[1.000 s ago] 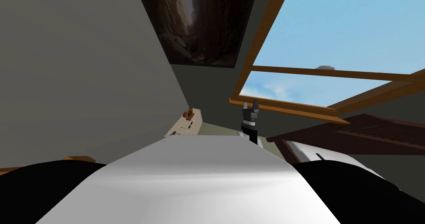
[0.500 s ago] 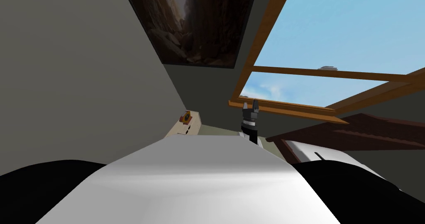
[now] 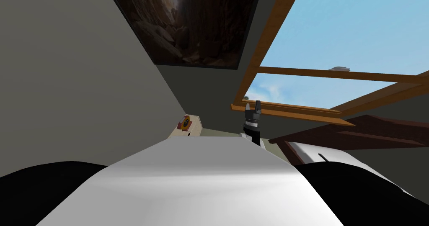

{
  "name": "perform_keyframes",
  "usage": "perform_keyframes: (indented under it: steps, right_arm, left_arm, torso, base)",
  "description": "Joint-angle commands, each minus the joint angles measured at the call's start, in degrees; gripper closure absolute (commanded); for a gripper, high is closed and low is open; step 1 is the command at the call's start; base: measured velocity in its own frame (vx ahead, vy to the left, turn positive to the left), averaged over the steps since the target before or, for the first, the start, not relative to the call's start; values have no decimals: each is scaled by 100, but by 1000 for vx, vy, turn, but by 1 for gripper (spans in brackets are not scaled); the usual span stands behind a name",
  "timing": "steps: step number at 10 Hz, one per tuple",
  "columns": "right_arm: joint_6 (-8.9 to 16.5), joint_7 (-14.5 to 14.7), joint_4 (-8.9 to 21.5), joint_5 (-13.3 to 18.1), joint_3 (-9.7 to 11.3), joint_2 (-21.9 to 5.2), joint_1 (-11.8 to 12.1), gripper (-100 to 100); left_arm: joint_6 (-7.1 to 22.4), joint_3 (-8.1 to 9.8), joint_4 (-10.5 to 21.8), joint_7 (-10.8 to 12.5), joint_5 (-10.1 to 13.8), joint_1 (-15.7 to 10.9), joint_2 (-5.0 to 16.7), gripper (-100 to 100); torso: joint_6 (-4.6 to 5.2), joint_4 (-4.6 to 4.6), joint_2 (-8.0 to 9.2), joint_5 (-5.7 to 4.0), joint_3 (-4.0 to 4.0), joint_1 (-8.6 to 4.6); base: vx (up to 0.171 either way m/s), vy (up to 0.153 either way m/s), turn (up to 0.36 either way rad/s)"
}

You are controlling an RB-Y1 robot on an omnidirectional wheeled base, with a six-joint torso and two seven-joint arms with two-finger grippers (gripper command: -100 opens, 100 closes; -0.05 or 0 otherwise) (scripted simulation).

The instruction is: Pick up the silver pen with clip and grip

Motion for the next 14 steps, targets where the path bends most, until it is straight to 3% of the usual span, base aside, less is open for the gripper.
perform_keyframes:
  steps: [1,3,5,6,7,14]
  right_arm:
    - [0,0,0,0,0,0,0,0]
    - [0,0,0,0,0,0,0,0]
    - [0,0,0,0,0,0,0,0]
    - [0,0,0,0,0,1,-1,0]
    - [0,0,0,0,0,1,-1,0]
    - [0,0,0,0,1,1,-2,0]
  left_arm:
    - [188,-51,163,-9,-109,24,-9,-100]
    - [446,-125,353,-20,-171,46,57,-100]
    - [423,-122,359,-17,-170,59,65,-100]
    - [442,-125,370,-18,-173,54,66,0]
    - [342,-82,583,-49,-176,-71,42,-100]
    - [-50,87,1441,-174,-190,-574,-54,-100]
  torso:
    - [0,0,0,0,0,0]
    - [0,2,8,1,5,1]
    - [-1,4,16,-2,9,-13]
    - [-1,6,32,-3,18,-16]
    - [-1,10,46,-3,26,-17]
    - [-1,13,59,-3,34,-15]
  base:
    - [131,58,-82]
    - [114,25,-82]
    - [75,2,-25]
    - [9,1,1]
    - [0,0,0]
    - [-8,3,1]
